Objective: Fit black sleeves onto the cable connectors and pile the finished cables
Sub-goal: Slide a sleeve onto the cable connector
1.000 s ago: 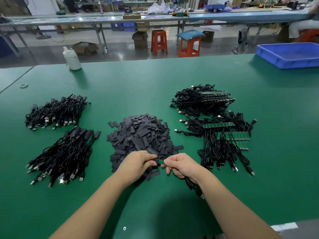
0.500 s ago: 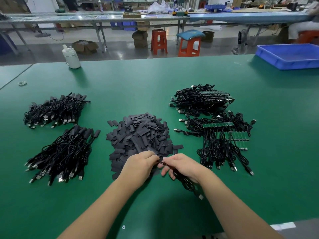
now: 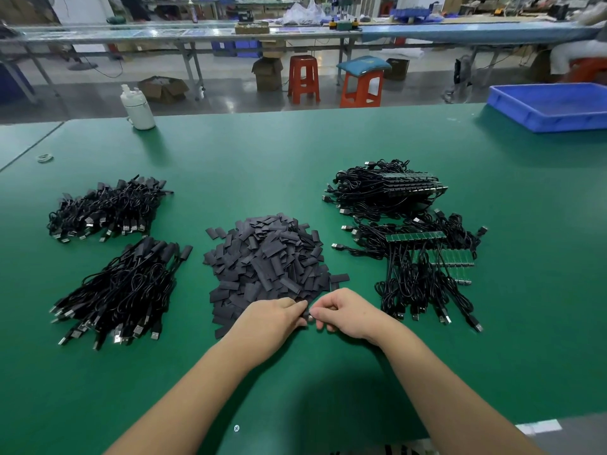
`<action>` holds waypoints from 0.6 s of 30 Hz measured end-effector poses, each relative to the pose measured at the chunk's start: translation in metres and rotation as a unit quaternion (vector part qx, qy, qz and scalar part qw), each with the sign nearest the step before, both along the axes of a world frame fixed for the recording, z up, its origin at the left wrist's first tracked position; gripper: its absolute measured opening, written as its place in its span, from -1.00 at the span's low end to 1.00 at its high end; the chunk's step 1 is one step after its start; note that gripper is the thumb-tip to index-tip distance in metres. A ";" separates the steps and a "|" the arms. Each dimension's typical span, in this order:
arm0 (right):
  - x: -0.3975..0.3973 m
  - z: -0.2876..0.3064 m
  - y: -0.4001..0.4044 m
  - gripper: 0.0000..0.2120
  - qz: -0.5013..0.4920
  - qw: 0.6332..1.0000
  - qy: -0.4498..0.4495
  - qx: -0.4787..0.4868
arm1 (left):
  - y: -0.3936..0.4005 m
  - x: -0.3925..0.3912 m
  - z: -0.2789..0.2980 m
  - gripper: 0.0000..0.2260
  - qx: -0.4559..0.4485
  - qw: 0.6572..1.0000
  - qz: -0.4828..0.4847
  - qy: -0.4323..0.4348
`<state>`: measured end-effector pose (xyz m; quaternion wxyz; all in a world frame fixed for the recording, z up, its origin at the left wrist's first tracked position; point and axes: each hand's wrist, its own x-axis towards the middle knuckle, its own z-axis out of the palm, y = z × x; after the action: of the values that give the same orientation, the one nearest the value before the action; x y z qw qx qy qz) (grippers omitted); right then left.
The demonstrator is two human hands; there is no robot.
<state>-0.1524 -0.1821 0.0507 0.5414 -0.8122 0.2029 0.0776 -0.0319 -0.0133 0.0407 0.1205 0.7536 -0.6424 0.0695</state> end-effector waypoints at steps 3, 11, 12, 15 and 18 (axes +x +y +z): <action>0.001 0.002 0.002 -0.81 -0.007 1.000 -0.007 0.027 | -0.001 0.000 0.001 -0.72 -0.016 1.000 0.002 -0.007; 0.002 -0.001 0.004 -0.82 -0.023 0.998 -0.014 0.054 | -0.001 -0.002 0.002 -0.85 -0.008 0.999 -0.012 0.031; 0.001 -0.001 0.004 -0.82 -0.020 0.998 -0.015 0.054 | -0.001 -0.003 0.001 -0.84 0.000 0.999 -0.012 0.032; 0.002 -0.003 0.005 -0.82 -0.017 0.998 -0.013 0.052 | -0.002 -0.005 -0.001 -0.77 0.029 0.998 0.008 0.047; 0.004 -0.001 0.004 -0.81 -0.015 0.999 -0.007 0.046 | -0.003 -0.005 -0.001 -0.74 0.042 0.998 0.025 0.042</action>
<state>-0.1484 -0.1785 0.0494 0.5806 -0.7838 0.2079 0.0731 -0.0374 -0.0165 0.0400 0.1136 0.7762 -0.6200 0.0137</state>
